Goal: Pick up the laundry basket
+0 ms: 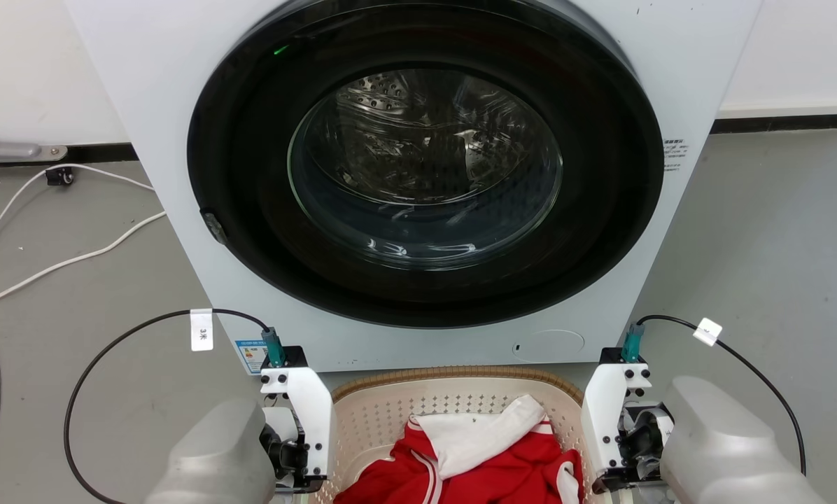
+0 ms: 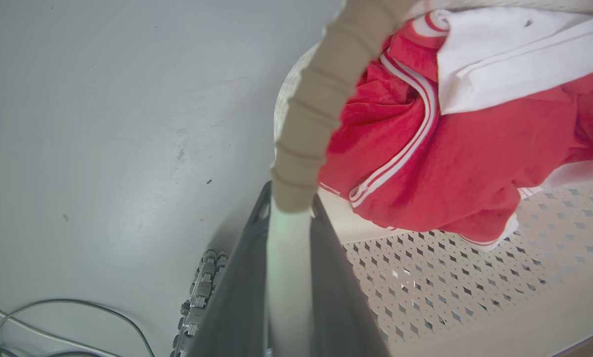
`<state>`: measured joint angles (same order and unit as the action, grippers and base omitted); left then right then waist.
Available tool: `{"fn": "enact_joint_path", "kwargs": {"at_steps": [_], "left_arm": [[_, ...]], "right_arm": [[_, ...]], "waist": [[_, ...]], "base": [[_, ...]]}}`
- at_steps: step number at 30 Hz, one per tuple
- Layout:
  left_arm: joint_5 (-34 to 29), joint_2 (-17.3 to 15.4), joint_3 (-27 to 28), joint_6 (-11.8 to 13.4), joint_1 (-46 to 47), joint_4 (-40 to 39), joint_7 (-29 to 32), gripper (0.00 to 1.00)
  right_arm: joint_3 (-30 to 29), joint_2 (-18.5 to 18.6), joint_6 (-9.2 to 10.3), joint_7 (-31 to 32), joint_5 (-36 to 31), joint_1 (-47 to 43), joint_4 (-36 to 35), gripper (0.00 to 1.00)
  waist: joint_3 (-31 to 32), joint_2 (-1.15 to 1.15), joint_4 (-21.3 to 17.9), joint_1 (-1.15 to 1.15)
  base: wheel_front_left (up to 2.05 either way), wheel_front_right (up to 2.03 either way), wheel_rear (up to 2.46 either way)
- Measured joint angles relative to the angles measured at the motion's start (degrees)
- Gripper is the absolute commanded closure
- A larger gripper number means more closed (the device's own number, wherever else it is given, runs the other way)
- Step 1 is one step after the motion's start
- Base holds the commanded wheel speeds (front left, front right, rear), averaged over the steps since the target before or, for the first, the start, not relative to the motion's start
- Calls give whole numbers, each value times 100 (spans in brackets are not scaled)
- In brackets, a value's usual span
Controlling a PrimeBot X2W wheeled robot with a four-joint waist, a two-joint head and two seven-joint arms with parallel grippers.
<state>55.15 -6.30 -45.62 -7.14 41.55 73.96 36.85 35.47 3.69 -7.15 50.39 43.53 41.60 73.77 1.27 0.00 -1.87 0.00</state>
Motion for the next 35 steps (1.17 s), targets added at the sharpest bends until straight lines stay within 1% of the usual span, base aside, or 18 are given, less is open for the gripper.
{"fn": "enact_joint_path", "kwargs": {"at_steps": [14,35], "left_arm": [[73,-12,-81,0,0,0,-33,100],[199,-26,-215,1,-3,-4,-76,100]], "right_arm": [[96,3,0,-20,129,3,25,100],[107,3,0,-73,138,5,42,100]], "waist": [[9,0,-5,0],[18,0,0,0]], "base": [[0,0,0],[0,0,0]]}}
